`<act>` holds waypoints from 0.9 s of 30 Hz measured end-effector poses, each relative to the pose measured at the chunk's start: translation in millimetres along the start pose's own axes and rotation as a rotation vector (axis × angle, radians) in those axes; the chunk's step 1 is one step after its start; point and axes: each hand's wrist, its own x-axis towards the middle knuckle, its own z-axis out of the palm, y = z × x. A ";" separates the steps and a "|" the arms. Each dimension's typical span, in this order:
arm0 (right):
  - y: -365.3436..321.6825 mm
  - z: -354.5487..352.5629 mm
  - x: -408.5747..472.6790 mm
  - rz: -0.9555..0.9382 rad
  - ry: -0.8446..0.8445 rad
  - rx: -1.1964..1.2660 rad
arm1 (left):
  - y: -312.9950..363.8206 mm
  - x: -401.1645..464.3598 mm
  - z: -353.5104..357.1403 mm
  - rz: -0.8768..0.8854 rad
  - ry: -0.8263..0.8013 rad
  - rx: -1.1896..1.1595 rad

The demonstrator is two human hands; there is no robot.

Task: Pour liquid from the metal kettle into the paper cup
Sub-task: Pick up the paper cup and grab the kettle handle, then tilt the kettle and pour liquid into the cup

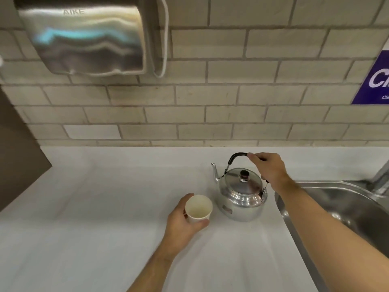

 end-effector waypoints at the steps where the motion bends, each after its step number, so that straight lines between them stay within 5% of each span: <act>1: -3.5 -1.9 -2.4 -0.014 -0.032 0.034 | -1.0 -0.7 0.1 0.003 0.003 -0.009; 11: -26.2 -16.7 -36.9 -0.157 -0.128 0.186 | -2.8 -1.7 -0.5 -0.016 -0.011 -0.082; 27: -84.2 -47.6 -63.9 -0.321 -0.479 -0.044 | -3.8 0.2 -3.5 -0.015 -0.025 -0.096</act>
